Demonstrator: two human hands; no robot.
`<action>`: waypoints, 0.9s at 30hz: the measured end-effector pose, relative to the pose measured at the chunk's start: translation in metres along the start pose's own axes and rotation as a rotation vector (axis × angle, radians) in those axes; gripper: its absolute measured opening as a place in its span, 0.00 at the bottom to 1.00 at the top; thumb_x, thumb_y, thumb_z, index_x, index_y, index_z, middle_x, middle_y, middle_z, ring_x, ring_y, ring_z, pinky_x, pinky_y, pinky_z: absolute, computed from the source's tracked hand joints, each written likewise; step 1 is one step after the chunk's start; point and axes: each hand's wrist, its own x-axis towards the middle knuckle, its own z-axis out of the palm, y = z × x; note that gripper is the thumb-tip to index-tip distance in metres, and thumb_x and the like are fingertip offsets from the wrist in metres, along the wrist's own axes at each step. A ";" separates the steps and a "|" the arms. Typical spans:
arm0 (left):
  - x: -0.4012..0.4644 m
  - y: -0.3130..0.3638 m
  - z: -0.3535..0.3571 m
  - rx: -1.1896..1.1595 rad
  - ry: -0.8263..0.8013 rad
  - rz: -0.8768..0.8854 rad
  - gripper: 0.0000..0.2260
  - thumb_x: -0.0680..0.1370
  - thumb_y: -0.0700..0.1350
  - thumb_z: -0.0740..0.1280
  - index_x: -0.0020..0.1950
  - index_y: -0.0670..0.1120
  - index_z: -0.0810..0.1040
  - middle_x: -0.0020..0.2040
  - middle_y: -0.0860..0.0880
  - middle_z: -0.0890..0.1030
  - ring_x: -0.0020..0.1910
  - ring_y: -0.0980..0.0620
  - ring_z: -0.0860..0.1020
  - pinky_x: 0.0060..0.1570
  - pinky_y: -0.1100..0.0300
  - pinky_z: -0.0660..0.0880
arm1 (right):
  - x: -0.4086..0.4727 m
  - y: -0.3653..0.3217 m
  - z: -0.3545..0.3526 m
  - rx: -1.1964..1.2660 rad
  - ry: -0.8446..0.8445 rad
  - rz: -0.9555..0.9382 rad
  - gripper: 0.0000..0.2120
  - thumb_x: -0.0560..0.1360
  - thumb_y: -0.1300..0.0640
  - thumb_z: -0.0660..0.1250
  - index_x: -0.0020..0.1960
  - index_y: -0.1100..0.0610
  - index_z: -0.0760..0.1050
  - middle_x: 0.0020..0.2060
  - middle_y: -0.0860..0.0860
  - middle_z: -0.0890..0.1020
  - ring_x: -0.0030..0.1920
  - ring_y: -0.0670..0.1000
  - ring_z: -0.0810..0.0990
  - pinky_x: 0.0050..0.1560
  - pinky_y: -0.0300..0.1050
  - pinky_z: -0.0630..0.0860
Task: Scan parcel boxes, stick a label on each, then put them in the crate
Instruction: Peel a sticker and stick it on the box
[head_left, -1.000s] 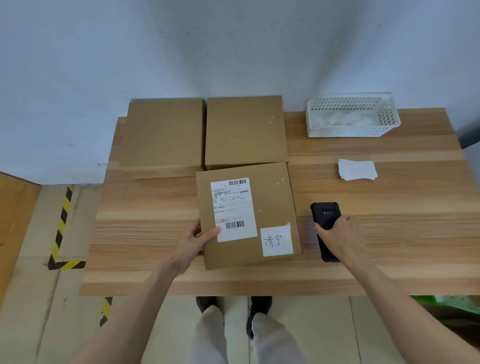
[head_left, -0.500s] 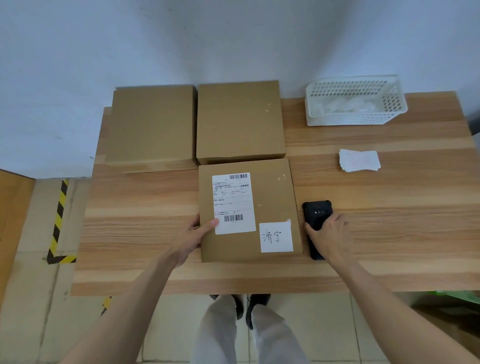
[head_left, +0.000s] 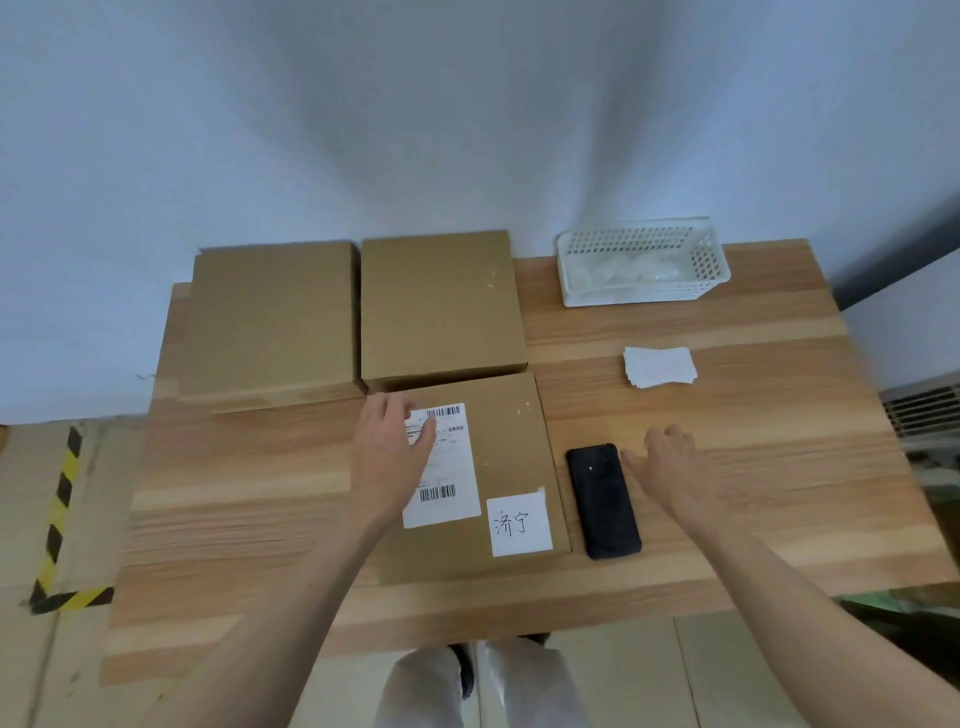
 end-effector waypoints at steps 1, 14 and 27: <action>0.006 0.016 0.008 0.001 -0.039 0.032 0.08 0.81 0.49 0.68 0.55 0.47 0.74 0.50 0.54 0.73 0.48 0.56 0.70 0.46 0.58 0.68 | 0.007 0.004 -0.007 0.016 -0.011 -0.011 0.18 0.82 0.46 0.62 0.56 0.62 0.76 0.55 0.57 0.76 0.59 0.59 0.73 0.52 0.53 0.73; 0.067 0.187 0.210 0.246 -0.353 0.343 0.13 0.83 0.50 0.63 0.63 0.47 0.80 0.61 0.50 0.78 0.62 0.49 0.74 0.49 0.53 0.73 | 0.132 0.087 -0.040 0.137 0.067 -0.205 0.10 0.83 0.55 0.63 0.57 0.59 0.79 0.58 0.55 0.78 0.59 0.59 0.74 0.51 0.51 0.70; 0.106 0.206 0.278 0.173 -0.360 0.055 0.17 0.79 0.50 0.70 0.65 0.47 0.73 0.64 0.48 0.74 0.65 0.47 0.70 0.52 0.52 0.72 | 0.188 0.098 -0.021 0.205 0.013 -0.172 0.17 0.82 0.49 0.65 0.64 0.59 0.70 0.61 0.55 0.73 0.60 0.59 0.74 0.48 0.51 0.71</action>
